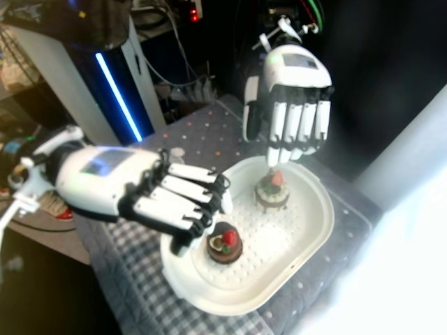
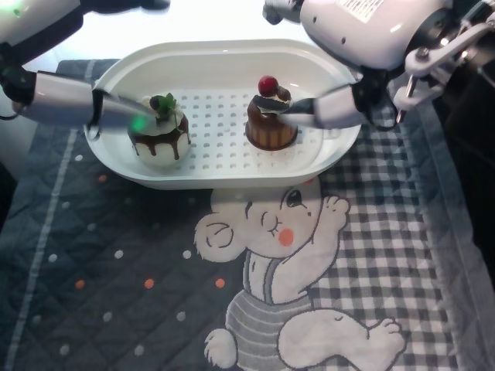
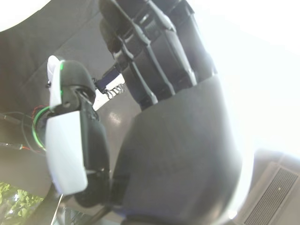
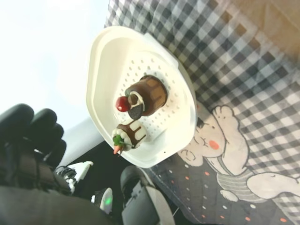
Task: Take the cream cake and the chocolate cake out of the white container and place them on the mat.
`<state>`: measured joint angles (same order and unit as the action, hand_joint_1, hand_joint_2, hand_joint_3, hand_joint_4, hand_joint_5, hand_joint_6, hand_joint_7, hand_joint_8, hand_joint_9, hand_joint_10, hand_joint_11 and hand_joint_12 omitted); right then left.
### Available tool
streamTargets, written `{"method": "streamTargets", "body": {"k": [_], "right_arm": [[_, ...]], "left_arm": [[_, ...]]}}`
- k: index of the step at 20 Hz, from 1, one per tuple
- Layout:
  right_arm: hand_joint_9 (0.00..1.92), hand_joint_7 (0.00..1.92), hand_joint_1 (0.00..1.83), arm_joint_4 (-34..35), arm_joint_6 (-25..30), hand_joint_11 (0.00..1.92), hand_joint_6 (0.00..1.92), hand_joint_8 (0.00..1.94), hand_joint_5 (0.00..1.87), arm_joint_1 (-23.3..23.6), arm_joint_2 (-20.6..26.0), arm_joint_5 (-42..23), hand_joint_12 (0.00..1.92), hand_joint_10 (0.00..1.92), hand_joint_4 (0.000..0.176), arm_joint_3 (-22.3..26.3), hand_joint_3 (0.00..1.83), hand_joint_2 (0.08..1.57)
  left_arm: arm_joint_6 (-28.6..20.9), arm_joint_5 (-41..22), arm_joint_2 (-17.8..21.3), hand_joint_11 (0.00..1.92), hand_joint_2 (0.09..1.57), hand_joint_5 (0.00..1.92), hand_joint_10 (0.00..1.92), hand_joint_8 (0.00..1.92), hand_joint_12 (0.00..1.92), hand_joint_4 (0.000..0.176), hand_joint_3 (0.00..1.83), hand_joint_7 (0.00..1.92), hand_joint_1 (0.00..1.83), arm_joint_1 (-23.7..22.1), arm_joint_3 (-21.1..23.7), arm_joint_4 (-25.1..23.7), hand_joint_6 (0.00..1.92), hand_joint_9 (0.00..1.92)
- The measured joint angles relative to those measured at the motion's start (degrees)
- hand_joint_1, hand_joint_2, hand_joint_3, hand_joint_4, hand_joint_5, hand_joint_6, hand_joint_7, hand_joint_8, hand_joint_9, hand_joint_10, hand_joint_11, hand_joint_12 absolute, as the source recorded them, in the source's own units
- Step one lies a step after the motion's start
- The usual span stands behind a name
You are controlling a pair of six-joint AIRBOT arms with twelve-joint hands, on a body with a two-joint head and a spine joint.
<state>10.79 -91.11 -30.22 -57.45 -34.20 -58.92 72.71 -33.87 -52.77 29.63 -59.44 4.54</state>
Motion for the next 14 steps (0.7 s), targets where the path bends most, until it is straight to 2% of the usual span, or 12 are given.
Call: {"method": "streamTargets", "body": {"k": [1,2,6,7,8,9,10,11,14], "right_arm": [[0.30,0.55,0.89,0.0,0.1,0.05,0.18,0.13,0.62,0.0,0.0,0.2,1.68,0.70,0.000,0.0,0.09,0.77],[0.32,0.58,0.89,-0.1,0.1,0.08,0.09,0.03,0.66,0.0,0.0,0.2,1.63,0.61,0.000,0.0,0.04,0.81],[0.42,0.64,0.90,0.8,0.2,0.18,0.05,0.03,0.66,0.0,-0.7,0.0,1.60,0.67,0.000,-1.1,0.03,0.84],[0.44,0.64,0.89,1.6,0.2,0.19,0.02,0.02,0.61,0.0,-1.6,0.0,1.55,0.64,0.000,-1.9,0.02,0.87],[0.41,0.58,0.86,2.4,0.2,0.09,0.00,0.00,0.54,0.0,-2.4,0.2,1.49,0.50,0.000,-2.8,0.01,0.87],[0.42,0.55,0.83,3.5,0.2,0.03,0.00,0.00,0.49,0.0,-3.4,0.4,1.39,0.32,0.000,-3.7,0.00,0.86],[0.42,0.55,0.83,4.5,0.2,0.03,0.00,0.00,0.49,0.0,-4.0,0.7,1.39,0.32,0.000,-4.4,0.00,0.86],[0.50,0.55,0.81,6.1,0.1,0.02,0.00,0.00,0.46,0.0,-5.1,1.1,1.36,0.13,0.000,-5.5,0.00,0.86],[0.51,0.54,0.81,8.5,0.1,0.02,0.00,0.00,0.41,0.0,-7.3,1.7,1.32,0.09,0.000,-7.4,0.01,0.88]], "left_arm": [[0.0,-0.3,0.0,0.00,0.82,0.27,0.03,0.00,0.76,0.013,0.03,0.19,0.68,0.0,0.0,0.0,0.03,0.13],[0.0,-0.5,0.0,0.00,0.83,0.29,0.03,0.00,0.78,0.024,0.02,0.20,0.69,0.0,0.0,0.0,0.03,0.13],[0.0,1.7,-1.2,0.00,0.85,0.38,0.05,0.03,0.88,0.035,0.01,0.29,0.69,-0.8,-1.4,0.2,0.04,0.22],[0.0,2.3,-2.0,0.00,0.87,0.40,0.05,0.02,1.01,0.015,0.01,0.34,0.72,-1.3,-2.4,0.6,0.03,0.28],[0.0,3.3,-2.7,0.00,0.88,0.40,0.06,0.02,1.09,0.000,0.01,0.36,0.74,-1.6,-3.2,0.9,0.02,0.31],[0.0,4.3,-3.4,0.00,0.89,0.40,0.05,0.02,1.12,0.000,0.01,0.37,0.76,-1.9,-4.1,1.3,0.01,0.32],[0.0,5.3,-4.0,0.00,0.89,0.40,0.05,0.02,1.12,0.000,0.01,0.37,0.76,-2.2,-4.7,1.3,0.01,0.32],[0.0,6.5,-4.9,0.00,0.89,0.41,0.05,0.01,1.17,0.000,0.00,0.38,0.78,-2.4,-5.9,1.7,0.01,0.35],[0.0,9.0,-6.2,0.00,0.88,0.41,0.04,0.00,1.28,0.000,0.00,0.34,0.75,-2.4,-7.3,2.2,0.01,0.35]]}}
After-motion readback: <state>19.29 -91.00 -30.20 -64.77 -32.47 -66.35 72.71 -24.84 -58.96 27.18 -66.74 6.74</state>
